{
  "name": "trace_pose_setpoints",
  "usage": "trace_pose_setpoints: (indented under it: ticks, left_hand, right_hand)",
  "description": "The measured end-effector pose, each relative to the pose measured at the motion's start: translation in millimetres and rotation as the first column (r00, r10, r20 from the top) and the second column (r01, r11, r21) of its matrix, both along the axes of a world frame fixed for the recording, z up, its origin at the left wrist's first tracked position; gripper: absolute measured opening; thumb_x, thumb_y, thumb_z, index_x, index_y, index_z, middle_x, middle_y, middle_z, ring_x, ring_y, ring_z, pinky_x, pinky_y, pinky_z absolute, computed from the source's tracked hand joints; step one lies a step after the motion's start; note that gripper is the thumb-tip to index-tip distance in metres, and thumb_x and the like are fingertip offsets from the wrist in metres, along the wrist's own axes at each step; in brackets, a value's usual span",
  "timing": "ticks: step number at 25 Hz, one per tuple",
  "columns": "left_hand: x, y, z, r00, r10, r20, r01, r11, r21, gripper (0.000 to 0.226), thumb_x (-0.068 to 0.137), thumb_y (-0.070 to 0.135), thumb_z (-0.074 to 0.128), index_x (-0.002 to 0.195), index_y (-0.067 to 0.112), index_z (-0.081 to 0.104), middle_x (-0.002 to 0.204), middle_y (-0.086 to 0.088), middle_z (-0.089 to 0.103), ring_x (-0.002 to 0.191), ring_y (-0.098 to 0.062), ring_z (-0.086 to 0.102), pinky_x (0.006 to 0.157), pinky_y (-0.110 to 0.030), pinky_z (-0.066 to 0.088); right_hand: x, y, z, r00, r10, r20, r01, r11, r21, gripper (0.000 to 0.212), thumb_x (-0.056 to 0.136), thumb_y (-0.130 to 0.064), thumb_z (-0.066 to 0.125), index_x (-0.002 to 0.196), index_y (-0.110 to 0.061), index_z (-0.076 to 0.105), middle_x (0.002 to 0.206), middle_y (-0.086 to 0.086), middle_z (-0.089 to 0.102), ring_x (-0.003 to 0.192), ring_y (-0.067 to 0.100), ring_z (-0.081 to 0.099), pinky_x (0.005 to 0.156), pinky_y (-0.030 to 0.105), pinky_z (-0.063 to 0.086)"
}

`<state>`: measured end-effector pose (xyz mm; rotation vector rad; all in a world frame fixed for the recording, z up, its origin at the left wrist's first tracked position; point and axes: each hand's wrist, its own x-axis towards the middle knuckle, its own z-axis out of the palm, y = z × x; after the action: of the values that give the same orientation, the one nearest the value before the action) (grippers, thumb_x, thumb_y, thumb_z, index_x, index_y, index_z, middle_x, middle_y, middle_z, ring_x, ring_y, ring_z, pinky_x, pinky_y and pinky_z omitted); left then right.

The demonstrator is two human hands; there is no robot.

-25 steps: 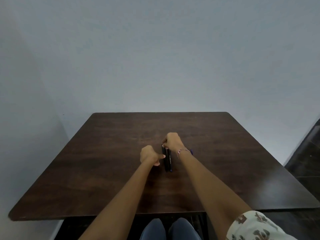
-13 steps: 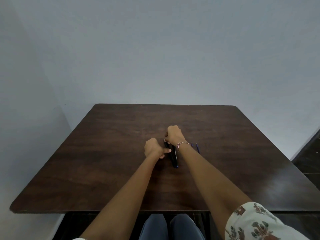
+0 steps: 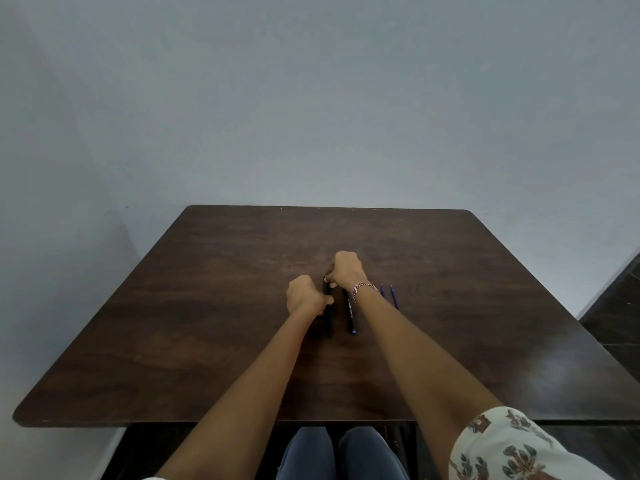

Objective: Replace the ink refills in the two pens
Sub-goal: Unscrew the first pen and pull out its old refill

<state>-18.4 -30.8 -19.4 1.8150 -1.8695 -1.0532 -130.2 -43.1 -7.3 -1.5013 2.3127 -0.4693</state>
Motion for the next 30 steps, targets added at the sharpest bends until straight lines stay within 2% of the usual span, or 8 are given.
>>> trace_pose_setpoints:
  ticks: [5, 11, 14, 17, 21, 24, 27, 30]
  left_hand:
    - [19, -8, 1, 0.999, -0.002, -0.037, -0.001, 0.998, -0.059, 0.022, 0.070, 0.020, 0.082, 0.065, 0.010, 0.063, 0.069, -0.007, 0.071, 0.058, -0.015, 0.068, 0.065, -0.033, 0.060]
    - [41, -9, 5, 0.971, 0.028, -0.236, -0.055, 0.993, -0.107, 0.021, 0.071, 0.015, 0.082, 0.064, 0.013, 0.063, 0.077, -0.011, 0.072, 0.066, -0.020, 0.070, 0.066, -0.036, 0.060]
    - [53, -10, 7, 0.896, 0.102, -0.431, -0.149, 0.986, -0.076, 0.018, 0.071, 0.004, 0.081, 0.067, 0.006, 0.063, 0.082, -0.017, 0.070, 0.065, -0.022, 0.068, 0.061, -0.031, 0.059]
    - [64, -11, 5, 0.878, 0.111, -0.465, -0.166, 0.983, -0.078, 0.016, 0.073, 0.003, 0.079, 0.084, -0.002, 0.069, 0.079, -0.014, 0.069, 0.063, -0.021, 0.068, 0.053, -0.021, 0.057]
    - [81, -16, -1, 0.858, -0.058, -0.511, 0.035, 0.998, -0.055, 0.021, 0.084, 0.009, 0.070, 0.097, -0.007, 0.069, 0.080, -0.014, 0.071, 0.059, -0.014, 0.068, 0.054, -0.019, 0.056]
    - [84, -21, -4, 0.812, -0.003, -0.584, -0.007, 1.000, -0.016, 0.024, 0.090, 0.013, 0.063, 0.094, -0.010, 0.068, 0.071, -0.011, 0.070, 0.056, -0.013, 0.069, 0.052, -0.020, 0.055]
    - [74, -24, -7, 0.684, 0.194, -0.703, -0.212, 0.975, 0.062, 0.019, 0.091, 0.007, 0.060, 0.095, -0.011, 0.065, 0.070, -0.011, 0.066, 0.056, -0.014, 0.065, 0.058, -0.024, 0.057]
    - [64, -21, -7, 0.533, 0.264, -0.804, -0.177, 0.964, 0.200, 0.021, 0.096, 0.014, 0.052, 0.099, -0.003, 0.065, 0.083, -0.011, 0.067, 0.074, -0.018, 0.065, 0.066, -0.025, 0.055]
  right_hand:
    - [6, 6, 0, 0.932, -0.078, 0.353, 0.117, 0.989, -0.088, 0.024, 0.079, -0.011, 0.077, 0.098, 0.003, 0.071, 0.096, 0.018, 0.073, 0.085, 0.027, 0.072, 0.078, 0.035, 0.059]
    - [30, 18, 5, 0.607, -0.081, 0.790, 0.278, 0.953, -0.116, 0.032, 0.084, -0.009, 0.072, 0.110, 0.008, 0.064, 0.085, 0.012, 0.067, 0.070, 0.017, 0.065, 0.057, 0.020, 0.055]
    - [49, 26, -4, 0.455, -0.072, 0.887, 0.276, 0.959, -0.064, 0.021, 0.091, -0.022, 0.064, 0.094, -0.002, 0.066, 0.072, 0.002, 0.062, 0.062, 0.009, 0.059, 0.056, 0.019, 0.051]
    - [66, 31, -17, 0.449, -0.059, 0.892, 0.263, 0.962, -0.069, 0.022, 0.089, -0.026, 0.066, 0.078, -0.007, 0.065, 0.069, 0.000, 0.061, 0.063, 0.009, 0.058, 0.058, 0.019, 0.051]
    - [68, 32, -27, 0.442, -0.032, 0.897, 0.299, 0.947, -0.114, 0.029, 0.088, -0.024, 0.068, 0.097, 0.004, 0.069, 0.087, 0.013, 0.069, 0.076, 0.018, 0.064, 0.075, 0.029, 0.056]
    - [70, 38, -32, 0.473, -0.021, 0.881, 0.314, 0.938, -0.146, 0.021, 0.089, -0.026, 0.067, 0.087, -0.005, 0.070, 0.094, 0.015, 0.071, 0.083, 0.021, 0.066, 0.083, 0.034, 0.055]
    - [76, 47, -40, 0.534, 0.090, 0.841, 0.259, 0.929, -0.264, 0.024, 0.091, -0.027, 0.064, 0.094, -0.004, 0.070, 0.089, 0.014, 0.073, 0.082, 0.024, 0.070, 0.081, 0.034, 0.055]
    - [81, 60, -48, 0.524, 0.202, 0.827, 0.221, 0.906, -0.361, 0.020, 0.095, -0.025, 0.058, 0.098, -0.007, 0.065, 0.075, 0.011, 0.073, 0.066, 0.017, 0.068, 0.065, 0.025, 0.056]
